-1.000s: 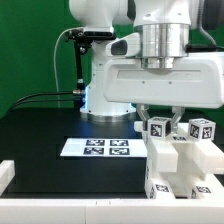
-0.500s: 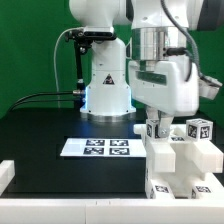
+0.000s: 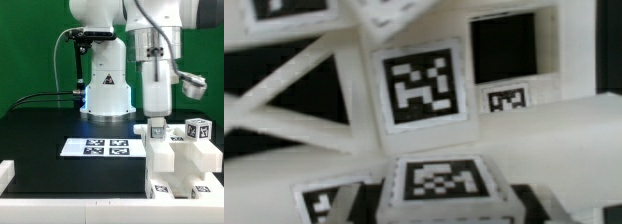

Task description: Assemble chair

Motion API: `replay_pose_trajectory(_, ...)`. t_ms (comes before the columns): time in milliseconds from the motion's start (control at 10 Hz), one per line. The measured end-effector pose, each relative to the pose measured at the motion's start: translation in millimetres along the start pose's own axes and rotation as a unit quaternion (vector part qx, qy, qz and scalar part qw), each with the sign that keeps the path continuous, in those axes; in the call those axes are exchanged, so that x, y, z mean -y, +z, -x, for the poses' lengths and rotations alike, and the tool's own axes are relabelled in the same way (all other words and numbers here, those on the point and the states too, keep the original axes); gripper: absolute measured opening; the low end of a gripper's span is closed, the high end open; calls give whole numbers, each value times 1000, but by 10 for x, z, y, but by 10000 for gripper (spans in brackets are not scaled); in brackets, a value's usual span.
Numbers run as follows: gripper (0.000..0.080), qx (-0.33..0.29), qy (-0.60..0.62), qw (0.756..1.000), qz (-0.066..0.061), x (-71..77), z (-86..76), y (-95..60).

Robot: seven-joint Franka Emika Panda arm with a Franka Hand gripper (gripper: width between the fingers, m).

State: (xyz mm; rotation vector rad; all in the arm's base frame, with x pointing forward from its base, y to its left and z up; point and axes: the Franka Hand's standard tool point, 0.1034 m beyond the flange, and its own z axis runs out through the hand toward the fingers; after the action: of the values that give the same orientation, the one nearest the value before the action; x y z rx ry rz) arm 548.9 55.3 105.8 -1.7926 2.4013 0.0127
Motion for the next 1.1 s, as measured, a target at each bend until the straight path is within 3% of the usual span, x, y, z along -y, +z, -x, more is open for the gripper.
replay_pose_trajectory(300, 265, 2, 96, 995, 0, -22, 11, -6)
replay_pose_trajectory(500, 266, 1, 85, 996, 1, -31, 6, 2)
replay_pose_trajectory(600, 444, 0, 85, 996, 1, -34, 5, 11)
replay_pose_trajectory(700, 444, 1, 78, 997, 0, -35, 20, 0)
replay_pose_trajectory(800, 598, 5, 67, 998, -2, -19, 40, -44)
replay_pose_trajectory(1100, 647, 28, 45, 999, -12, 88, 140, -323)
